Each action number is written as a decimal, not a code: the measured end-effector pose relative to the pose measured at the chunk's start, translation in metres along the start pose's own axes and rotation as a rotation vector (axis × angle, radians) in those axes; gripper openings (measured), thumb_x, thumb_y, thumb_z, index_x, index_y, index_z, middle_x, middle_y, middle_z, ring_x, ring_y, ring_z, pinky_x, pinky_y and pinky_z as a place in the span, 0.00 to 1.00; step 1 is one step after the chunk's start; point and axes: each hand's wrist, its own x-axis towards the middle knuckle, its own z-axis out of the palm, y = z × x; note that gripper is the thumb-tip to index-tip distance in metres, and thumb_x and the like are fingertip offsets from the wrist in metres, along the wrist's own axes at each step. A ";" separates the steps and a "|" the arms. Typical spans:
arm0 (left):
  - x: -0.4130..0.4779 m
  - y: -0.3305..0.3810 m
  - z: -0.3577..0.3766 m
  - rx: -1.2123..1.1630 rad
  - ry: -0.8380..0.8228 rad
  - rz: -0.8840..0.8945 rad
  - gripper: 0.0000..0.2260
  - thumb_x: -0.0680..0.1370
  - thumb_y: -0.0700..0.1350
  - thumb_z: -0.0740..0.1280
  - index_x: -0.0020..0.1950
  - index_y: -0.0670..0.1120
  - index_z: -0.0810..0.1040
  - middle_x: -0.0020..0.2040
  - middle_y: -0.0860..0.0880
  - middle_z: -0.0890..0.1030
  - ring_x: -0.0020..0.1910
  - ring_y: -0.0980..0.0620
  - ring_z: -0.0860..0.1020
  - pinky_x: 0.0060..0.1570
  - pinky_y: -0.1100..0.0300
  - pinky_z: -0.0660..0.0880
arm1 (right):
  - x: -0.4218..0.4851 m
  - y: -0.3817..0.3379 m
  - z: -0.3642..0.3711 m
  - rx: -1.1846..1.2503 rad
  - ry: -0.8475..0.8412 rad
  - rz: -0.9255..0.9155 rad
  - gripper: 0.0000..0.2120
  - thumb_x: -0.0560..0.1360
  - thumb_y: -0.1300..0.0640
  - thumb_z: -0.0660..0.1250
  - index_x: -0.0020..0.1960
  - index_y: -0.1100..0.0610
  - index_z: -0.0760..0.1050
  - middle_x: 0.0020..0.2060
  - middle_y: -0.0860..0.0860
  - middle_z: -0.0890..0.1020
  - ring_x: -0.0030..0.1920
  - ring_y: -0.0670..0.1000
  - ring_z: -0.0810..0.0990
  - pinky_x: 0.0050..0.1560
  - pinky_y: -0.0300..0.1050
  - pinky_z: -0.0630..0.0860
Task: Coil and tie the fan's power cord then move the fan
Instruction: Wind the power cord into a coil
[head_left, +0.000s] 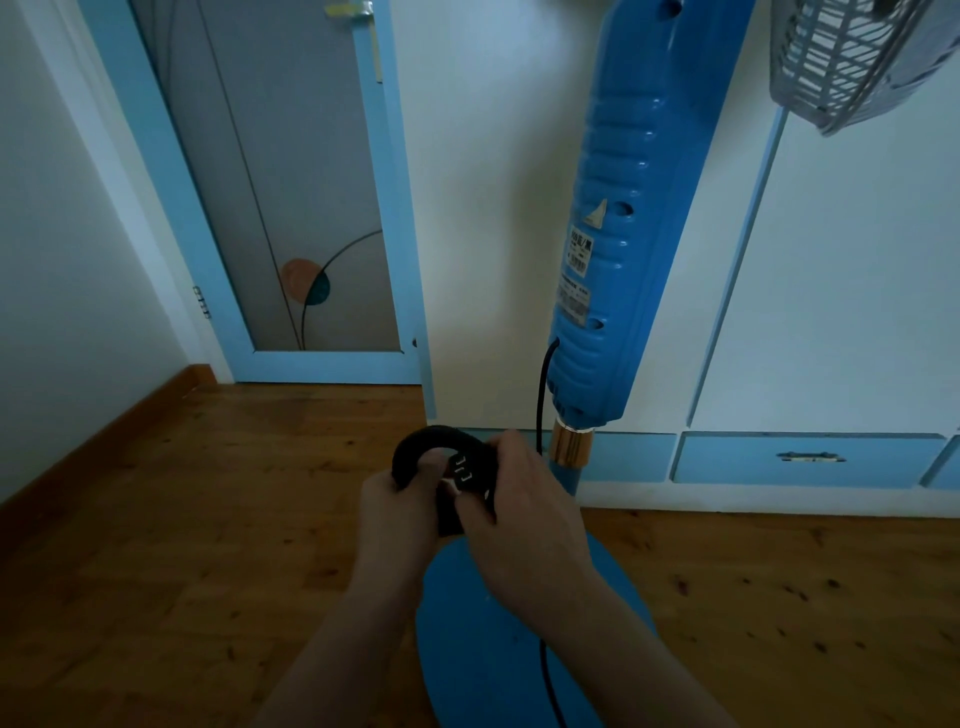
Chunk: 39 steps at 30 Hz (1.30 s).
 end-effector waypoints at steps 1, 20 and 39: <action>-0.001 -0.002 0.000 0.003 -0.055 -0.034 0.12 0.80 0.42 0.64 0.46 0.36 0.82 0.42 0.34 0.84 0.40 0.39 0.84 0.39 0.49 0.81 | 0.001 0.001 -0.002 -0.058 -0.001 -0.038 0.13 0.76 0.45 0.61 0.48 0.40 0.55 0.40 0.40 0.68 0.39 0.41 0.69 0.34 0.37 0.63; -0.005 0.002 -0.005 0.381 0.054 0.462 0.23 0.76 0.26 0.63 0.44 0.57 0.78 0.40 0.59 0.79 0.39 0.71 0.77 0.33 0.77 0.71 | 0.008 0.007 -0.016 0.141 -0.060 0.161 0.04 0.76 0.50 0.67 0.45 0.48 0.72 0.36 0.46 0.78 0.36 0.47 0.78 0.39 0.52 0.80; 0.006 -0.002 -0.018 0.867 -0.429 0.304 0.10 0.77 0.45 0.68 0.58 0.51 0.76 0.50 0.52 0.80 0.45 0.55 0.79 0.45 0.56 0.80 | 0.006 0.011 -0.008 -0.483 -0.262 -0.149 0.12 0.77 0.59 0.66 0.58 0.54 0.67 0.53 0.52 0.79 0.50 0.53 0.77 0.48 0.45 0.61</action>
